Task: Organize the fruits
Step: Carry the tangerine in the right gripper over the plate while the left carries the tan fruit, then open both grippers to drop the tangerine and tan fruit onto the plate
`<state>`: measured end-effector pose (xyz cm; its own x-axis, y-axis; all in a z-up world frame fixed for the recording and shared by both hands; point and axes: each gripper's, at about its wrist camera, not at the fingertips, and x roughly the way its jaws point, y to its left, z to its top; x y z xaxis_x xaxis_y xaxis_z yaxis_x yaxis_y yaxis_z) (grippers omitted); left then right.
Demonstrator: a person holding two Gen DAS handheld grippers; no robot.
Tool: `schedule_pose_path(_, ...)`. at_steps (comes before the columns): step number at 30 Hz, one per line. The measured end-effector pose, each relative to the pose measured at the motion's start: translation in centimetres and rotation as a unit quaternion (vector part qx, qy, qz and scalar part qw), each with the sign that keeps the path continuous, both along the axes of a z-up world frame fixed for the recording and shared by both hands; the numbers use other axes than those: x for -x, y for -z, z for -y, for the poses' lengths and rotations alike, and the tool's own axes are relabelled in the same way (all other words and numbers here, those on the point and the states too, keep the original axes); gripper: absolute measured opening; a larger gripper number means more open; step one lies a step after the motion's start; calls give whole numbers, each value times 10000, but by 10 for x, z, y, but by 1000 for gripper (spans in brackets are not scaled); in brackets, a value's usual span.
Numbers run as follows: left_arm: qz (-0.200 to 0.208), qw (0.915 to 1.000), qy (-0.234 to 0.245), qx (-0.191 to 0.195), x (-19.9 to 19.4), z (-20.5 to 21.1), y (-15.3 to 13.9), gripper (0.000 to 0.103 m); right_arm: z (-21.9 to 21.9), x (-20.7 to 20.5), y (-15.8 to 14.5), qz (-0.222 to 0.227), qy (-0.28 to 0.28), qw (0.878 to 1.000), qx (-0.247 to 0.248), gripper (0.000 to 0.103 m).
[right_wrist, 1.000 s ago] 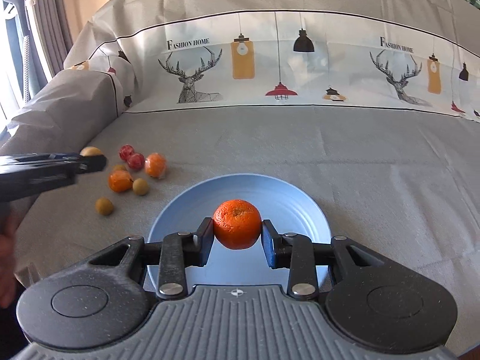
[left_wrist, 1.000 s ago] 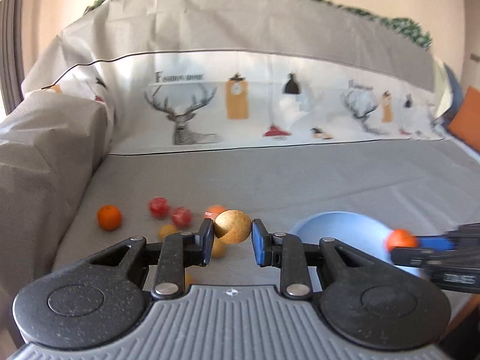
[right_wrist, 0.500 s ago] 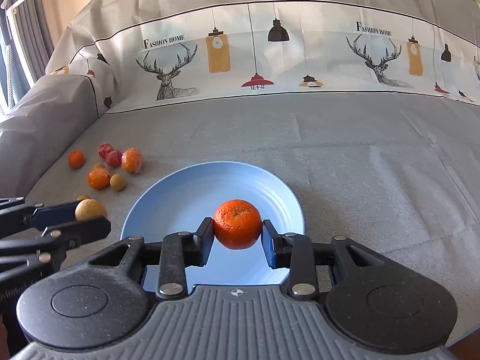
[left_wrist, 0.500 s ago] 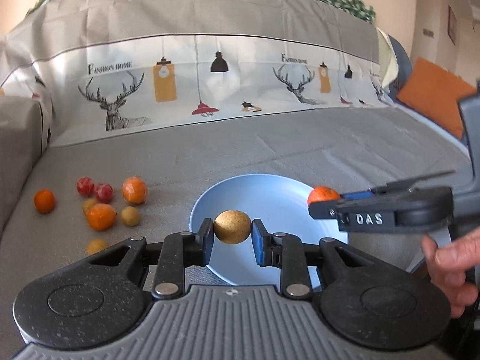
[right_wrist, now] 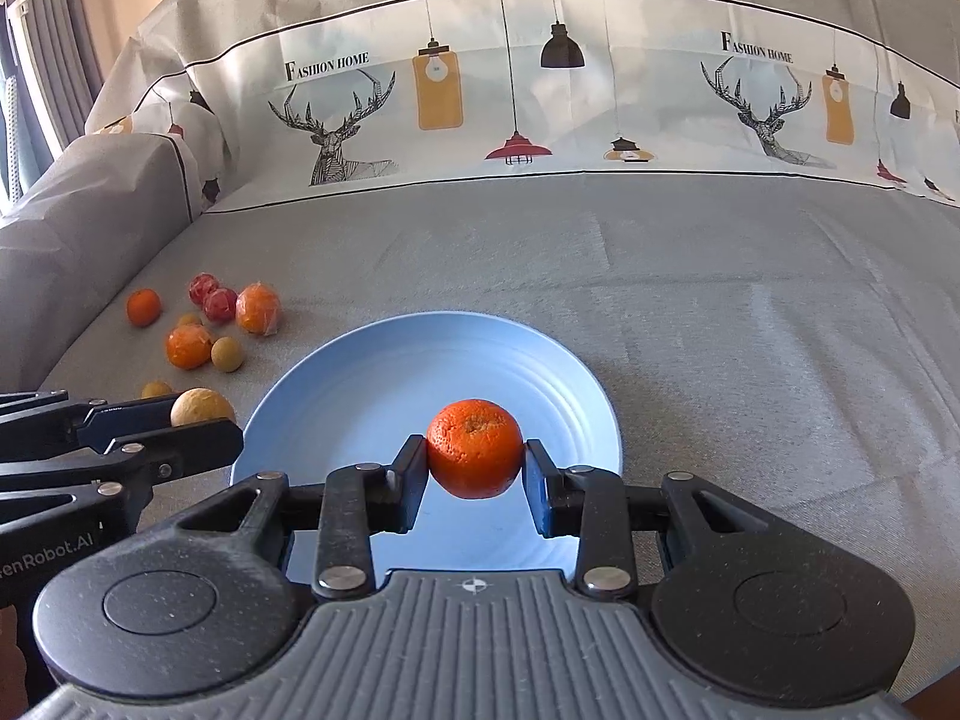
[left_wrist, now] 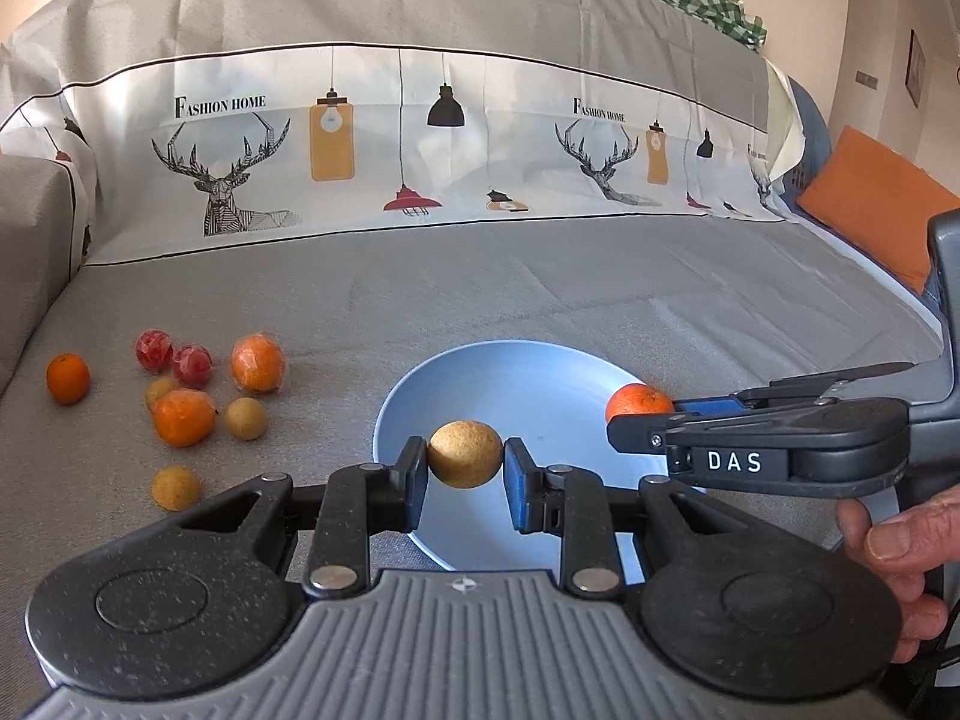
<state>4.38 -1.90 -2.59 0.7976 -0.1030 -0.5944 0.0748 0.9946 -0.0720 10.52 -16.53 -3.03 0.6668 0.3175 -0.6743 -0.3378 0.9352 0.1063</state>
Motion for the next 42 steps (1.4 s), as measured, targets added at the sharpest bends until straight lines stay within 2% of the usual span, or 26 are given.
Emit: schedule_pose_path(42, 82, 9995, 275, -127, 1, 6, 3, 30, -6, 0, 0, 34, -50, 9999, 120, 36)
